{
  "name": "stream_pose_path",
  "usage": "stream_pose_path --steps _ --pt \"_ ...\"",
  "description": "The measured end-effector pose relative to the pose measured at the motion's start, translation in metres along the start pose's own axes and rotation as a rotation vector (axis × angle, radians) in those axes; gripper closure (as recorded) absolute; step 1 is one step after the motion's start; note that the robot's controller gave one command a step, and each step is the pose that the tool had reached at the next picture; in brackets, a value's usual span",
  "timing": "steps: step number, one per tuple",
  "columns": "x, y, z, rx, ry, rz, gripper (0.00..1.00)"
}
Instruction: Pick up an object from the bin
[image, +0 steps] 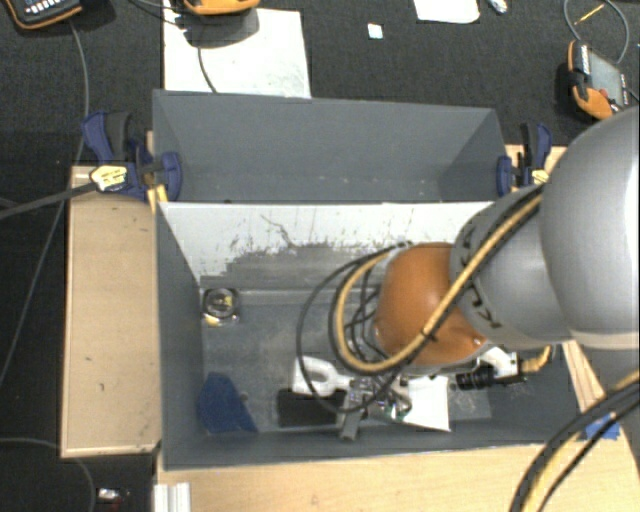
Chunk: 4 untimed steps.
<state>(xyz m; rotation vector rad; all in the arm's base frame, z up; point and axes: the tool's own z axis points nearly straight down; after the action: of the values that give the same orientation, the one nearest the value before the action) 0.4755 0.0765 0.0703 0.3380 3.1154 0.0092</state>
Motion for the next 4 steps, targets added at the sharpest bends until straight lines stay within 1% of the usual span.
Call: stream_pose_path --steps 1,2,3,4 --pt "-0.002 0.037 -0.002 0.001 0.000 0.113 1.00" --pt "-0.002 0.037 -0.002 0.000 0.000 0.114 1.00" --pt "-0.002 0.037 -0.017 0.002 0.001 0.114 1.00" --pt "-0.002 0.037 -0.039 0.002 0.002 0.112 1.00"
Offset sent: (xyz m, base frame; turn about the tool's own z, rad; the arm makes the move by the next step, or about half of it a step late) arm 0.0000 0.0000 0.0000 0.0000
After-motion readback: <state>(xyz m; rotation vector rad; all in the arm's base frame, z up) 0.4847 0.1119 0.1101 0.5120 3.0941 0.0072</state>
